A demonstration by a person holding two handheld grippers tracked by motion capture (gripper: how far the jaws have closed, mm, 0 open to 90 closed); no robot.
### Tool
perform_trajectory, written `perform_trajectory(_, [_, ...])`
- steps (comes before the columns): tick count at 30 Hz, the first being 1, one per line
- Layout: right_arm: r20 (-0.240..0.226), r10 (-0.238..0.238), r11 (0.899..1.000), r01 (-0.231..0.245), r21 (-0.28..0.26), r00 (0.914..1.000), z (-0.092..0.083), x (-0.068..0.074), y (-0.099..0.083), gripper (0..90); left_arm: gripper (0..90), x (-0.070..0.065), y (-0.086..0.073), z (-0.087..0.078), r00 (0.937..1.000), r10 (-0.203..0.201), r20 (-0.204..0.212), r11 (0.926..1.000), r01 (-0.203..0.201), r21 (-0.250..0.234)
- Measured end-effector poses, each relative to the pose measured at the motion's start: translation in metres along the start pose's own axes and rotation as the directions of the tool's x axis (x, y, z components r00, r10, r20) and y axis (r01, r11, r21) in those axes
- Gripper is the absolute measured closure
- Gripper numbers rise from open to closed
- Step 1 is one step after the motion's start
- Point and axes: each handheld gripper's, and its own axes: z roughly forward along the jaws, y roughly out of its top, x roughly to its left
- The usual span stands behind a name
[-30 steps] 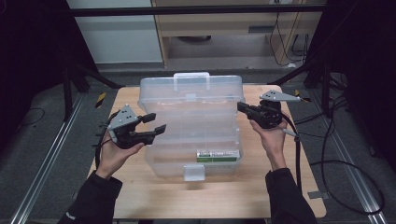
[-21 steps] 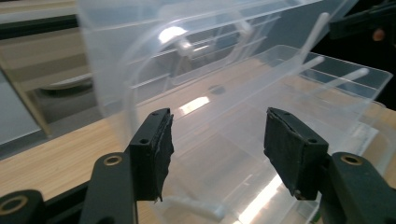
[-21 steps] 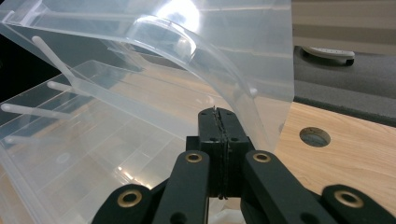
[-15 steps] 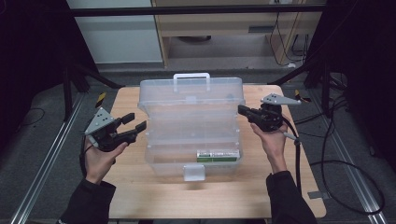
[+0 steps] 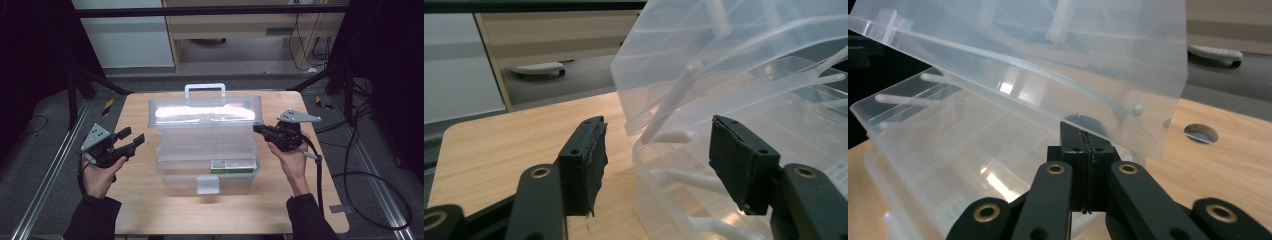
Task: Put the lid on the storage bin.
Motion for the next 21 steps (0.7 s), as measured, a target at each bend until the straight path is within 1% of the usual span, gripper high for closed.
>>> perform_trajectory(5, [-0.013,-0.011,1.0,0.011,0.023,0.9999,-0.002,0.006,-0.01,90.0,38.9,0.004,-0.005,0.001,0.9997,-0.002,-0.025,1.0,0.002,0.006])
perform_trajectory(10, [-0.021,-0.022,0.999,0.023,0.043,0.9996,-0.005,0.01,-0.02,90.0,38.0,0.007,-0.01,0.002,0.9986,0.005,-0.053,0.9995,-0.003,0.032])
perform_trajectory(17, [-0.023,-0.041,0.997,0.042,0.063,0.9989,-0.011,0.015,-0.029,90.0,38.0,0.008,-0.015,0.007,0.9987,0.0,-0.05,0.9986,0.003,0.053])
perform_trajectory(21, [-0.026,-0.042,0.997,0.044,0.07,0.9988,-0.013,0.017,-0.033,90.0,37.9,0.009,-0.017,0.007,0.9982,0.0,-0.059,0.9983,0.004,0.058])
